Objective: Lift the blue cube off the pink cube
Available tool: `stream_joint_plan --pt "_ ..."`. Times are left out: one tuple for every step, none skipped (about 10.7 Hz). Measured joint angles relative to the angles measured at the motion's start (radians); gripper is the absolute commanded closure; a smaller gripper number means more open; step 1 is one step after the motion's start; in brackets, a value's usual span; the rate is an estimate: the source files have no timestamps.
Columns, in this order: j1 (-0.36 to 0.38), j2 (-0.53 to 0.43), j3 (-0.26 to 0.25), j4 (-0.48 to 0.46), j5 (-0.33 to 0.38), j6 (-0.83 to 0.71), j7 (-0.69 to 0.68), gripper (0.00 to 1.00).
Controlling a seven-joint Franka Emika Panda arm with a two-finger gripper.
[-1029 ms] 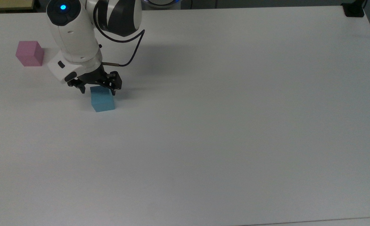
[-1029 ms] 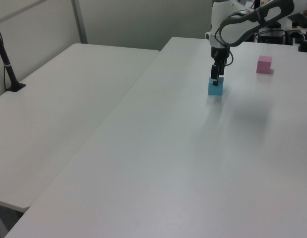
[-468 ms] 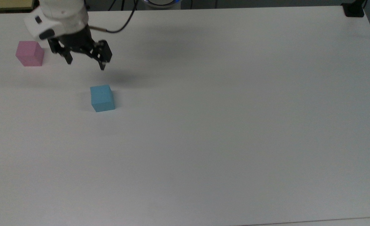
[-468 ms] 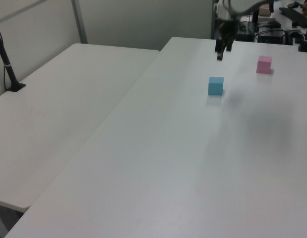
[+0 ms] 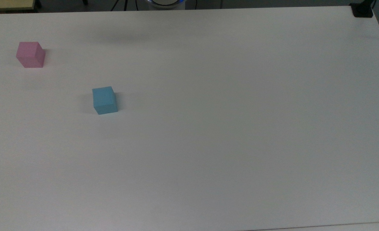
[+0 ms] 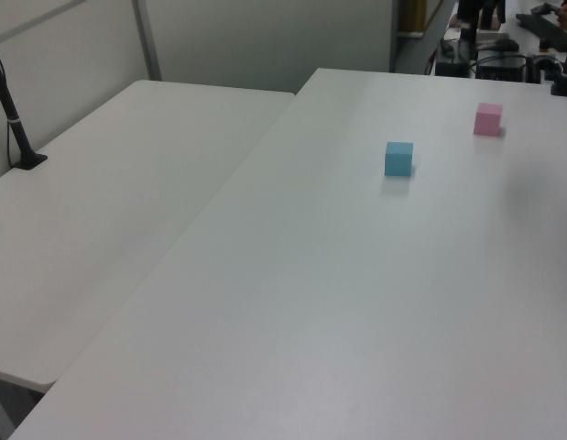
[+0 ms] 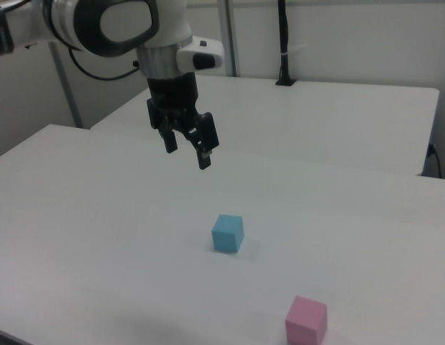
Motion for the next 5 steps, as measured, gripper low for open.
stream_joint_plan --pt "0.000 -0.016 -0.017 0.002 0.004 -0.002 -0.022 0.00" --pt "0.001 -0.022 -0.018 0.008 0.007 -0.002 -0.055 0.00" --pt "0.005 -0.021 -0.009 0.017 0.008 -0.002 -0.071 0.00" --pt "0.007 -0.019 0.008 0.021 0.009 -0.002 -0.074 0.00" --pt "0.010 -0.016 0.027 0.022 0.009 -0.002 -0.074 0.00"
